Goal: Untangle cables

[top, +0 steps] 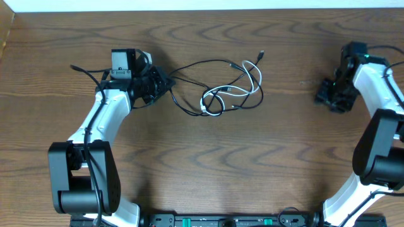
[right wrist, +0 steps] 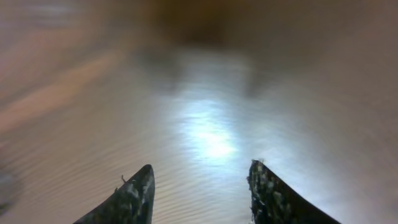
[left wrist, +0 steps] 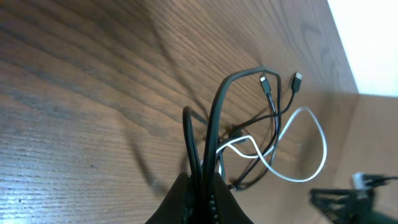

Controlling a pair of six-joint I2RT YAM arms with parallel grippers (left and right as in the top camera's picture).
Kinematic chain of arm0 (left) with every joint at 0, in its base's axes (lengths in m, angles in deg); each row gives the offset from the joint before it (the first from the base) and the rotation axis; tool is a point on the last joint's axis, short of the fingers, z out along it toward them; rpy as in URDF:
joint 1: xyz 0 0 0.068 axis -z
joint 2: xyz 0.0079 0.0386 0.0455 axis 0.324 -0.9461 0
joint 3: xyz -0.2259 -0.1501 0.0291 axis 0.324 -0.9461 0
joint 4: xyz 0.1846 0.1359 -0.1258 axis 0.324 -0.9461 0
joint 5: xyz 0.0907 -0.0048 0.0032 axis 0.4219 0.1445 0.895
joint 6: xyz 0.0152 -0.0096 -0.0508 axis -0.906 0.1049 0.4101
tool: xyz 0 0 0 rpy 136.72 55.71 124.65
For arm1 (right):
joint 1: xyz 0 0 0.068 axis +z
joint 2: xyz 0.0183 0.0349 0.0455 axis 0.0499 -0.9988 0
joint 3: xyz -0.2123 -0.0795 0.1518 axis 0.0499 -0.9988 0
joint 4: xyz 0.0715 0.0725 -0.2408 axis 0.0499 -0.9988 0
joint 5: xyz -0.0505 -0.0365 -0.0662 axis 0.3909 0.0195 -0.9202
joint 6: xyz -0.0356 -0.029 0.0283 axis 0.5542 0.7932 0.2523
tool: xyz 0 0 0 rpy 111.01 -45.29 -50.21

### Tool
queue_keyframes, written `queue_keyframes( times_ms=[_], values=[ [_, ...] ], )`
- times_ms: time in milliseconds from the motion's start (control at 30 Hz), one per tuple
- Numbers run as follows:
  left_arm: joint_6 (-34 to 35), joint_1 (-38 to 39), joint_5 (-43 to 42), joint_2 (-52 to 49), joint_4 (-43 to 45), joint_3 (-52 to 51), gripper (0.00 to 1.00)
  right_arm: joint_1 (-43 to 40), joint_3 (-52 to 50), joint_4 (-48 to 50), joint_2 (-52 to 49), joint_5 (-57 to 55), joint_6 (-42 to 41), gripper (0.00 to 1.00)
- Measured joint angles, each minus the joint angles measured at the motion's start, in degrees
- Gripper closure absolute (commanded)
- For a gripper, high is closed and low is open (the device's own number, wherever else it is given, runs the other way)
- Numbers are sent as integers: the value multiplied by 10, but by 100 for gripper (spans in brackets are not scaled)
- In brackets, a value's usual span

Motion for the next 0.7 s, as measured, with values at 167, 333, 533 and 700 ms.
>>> queue_keyframes(
  times_ms=[167,333,533,700],
  values=[
    [-23,40,-19,0,0,0,93,51,49,24,17,142,95,35],
    [-24,92,-3,0,0,0,92,124,57,61,19,169,50,35],
    [26,104,69,0,0,0,93,212,57,107,-19,141,-64,44],
    [42,110,106,0,-9,0,92,252,57,130,-54,120,-98,43]
  ],
)
